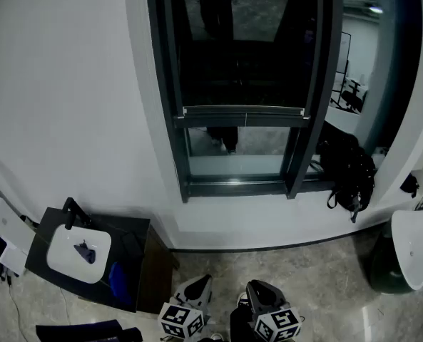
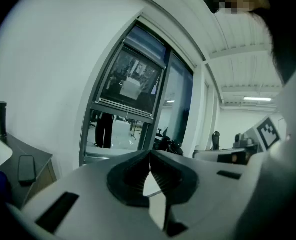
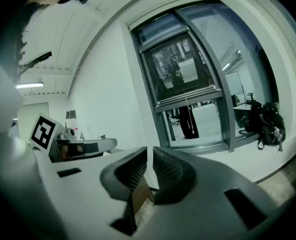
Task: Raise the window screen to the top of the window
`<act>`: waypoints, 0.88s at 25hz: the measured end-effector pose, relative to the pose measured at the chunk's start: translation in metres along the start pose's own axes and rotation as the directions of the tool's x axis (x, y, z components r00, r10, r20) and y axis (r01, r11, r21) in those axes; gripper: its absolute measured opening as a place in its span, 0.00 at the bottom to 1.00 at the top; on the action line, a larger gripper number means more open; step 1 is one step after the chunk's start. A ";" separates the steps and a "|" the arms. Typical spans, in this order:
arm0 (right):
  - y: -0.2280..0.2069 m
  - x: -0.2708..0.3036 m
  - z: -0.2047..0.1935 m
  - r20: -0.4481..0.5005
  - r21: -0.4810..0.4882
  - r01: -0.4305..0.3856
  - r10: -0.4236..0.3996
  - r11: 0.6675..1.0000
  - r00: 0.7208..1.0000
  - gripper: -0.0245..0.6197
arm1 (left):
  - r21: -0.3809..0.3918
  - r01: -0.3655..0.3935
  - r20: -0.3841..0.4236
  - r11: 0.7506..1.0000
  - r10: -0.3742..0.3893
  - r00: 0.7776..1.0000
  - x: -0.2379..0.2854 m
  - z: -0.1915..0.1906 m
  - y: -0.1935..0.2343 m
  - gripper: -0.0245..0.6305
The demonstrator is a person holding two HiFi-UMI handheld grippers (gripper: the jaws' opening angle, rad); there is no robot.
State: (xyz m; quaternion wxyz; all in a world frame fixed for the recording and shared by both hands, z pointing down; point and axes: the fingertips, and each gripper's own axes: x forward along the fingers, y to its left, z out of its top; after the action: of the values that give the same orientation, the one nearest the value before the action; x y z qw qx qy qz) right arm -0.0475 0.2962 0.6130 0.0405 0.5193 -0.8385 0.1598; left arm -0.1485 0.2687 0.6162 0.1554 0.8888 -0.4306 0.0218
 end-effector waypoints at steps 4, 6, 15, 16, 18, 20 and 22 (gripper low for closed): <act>-0.030 0.036 0.011 0.001 0.001 -0.025 0.025 1.000 1.000 0.08 | 0.012 -0.006 0.000 1.000 0.006 1.000 0.044 0.008 0.013 0.04; -0.049 0.056 0.022 -0.003 -0.010 -0.042 0.042 0.999 0.999 0.08 | 0.013 -0.012 -0.005 1.000 0.012 1.000 0.070 0.015 0.018 0.04; -0.157 0.126 0.085 0.032 -0.043 -0.098 0.099 0.994 0.995 0.08 | 0.057 -0.033 0.039 0.998 0.030 0.999 0.202 0.069 0.023 0.04; -0.167 0.133 0.089 0.037 -0.042 -0.101 0.102 0.994 0.994 0.08 | 0.063 -0.037 0.042 0.997 0.034 0.999 0.213 0.074 0.024 0.04; -0.185 0.145 0.094 0.036 -0.040 -0.105 0.107 0.994 0.994 0.08 | 0.072 -0.050 0.035 0.996 0.048 0.998 0.233 0.080 0.027 0.04; -0.199 0.156 0.097 0.025 -0.034 -0.111 0.112 0.993 0.993 0.08 | 0.083 -0.070 0.028 0.994 0.068 0.997 0.247 0.084 0.032 0.04; -0.208 0.163 0.100 0.024 -0.019 -0.123 0.123 0.992 0.992 0.08 | 0.101 -0.090 0.021 0.991 0.088 0.996 0.257 0.088 0.037 0.04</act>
State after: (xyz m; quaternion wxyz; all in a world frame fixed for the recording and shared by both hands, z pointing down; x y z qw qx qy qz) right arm 0.0716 0.0405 0.6030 0.0246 0.4683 -0.8707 0.1484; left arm -0.0241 0.0258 0.5861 0.1050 0.8757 -0.4693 0.0432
